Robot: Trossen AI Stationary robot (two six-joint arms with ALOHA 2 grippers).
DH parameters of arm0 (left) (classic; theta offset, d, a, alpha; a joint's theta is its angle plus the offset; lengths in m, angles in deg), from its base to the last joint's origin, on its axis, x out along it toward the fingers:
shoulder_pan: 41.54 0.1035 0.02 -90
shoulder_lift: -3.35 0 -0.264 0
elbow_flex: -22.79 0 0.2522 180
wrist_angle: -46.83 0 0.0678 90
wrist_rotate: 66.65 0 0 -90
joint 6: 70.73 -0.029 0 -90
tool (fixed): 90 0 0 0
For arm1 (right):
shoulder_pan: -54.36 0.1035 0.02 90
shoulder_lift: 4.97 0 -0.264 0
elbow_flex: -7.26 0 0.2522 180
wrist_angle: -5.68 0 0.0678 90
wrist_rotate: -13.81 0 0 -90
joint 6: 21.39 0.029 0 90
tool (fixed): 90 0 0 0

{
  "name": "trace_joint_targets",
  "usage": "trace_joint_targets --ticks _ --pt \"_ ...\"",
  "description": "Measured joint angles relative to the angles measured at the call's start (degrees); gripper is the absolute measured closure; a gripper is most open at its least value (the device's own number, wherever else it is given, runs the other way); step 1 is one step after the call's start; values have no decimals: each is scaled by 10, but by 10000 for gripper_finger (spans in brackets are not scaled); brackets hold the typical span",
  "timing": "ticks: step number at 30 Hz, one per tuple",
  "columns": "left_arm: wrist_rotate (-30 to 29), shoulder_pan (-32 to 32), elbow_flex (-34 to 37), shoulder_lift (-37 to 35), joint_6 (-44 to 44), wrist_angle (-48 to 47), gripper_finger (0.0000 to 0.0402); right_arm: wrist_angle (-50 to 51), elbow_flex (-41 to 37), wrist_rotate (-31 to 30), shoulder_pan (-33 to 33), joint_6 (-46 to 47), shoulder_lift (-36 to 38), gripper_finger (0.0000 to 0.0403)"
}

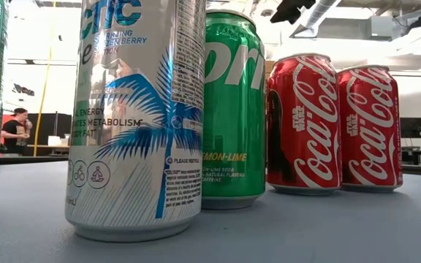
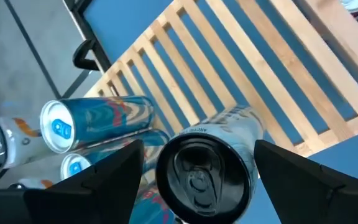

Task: Place canned beverage on shelf
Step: Put the top center white blue soda can on the shelf

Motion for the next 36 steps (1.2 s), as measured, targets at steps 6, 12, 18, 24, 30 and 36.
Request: trace_joint_targets --ticks 6,12,18,24,30,36 --pt "-54 -16 0 0 17 13 110 -16 0 15 3 1 0 171" --pt "-127 -41 0 0 23 34 110 -59 0 25 31 15 -1 171" --pt "-152 -79 0 0 39 35 110 -80 -1 25 65 13 -12 171" --pt "-196 -115 -1 -12 132 41 110 -133 0 62 85 24 -32 171" --pt "-199 -143 -12 -51 384 34 110 -192 -1 99 121 28 -76 171" --pt "-208 -185 -12 -80 537 8 110 -273 0 114 157 26 -130 170"
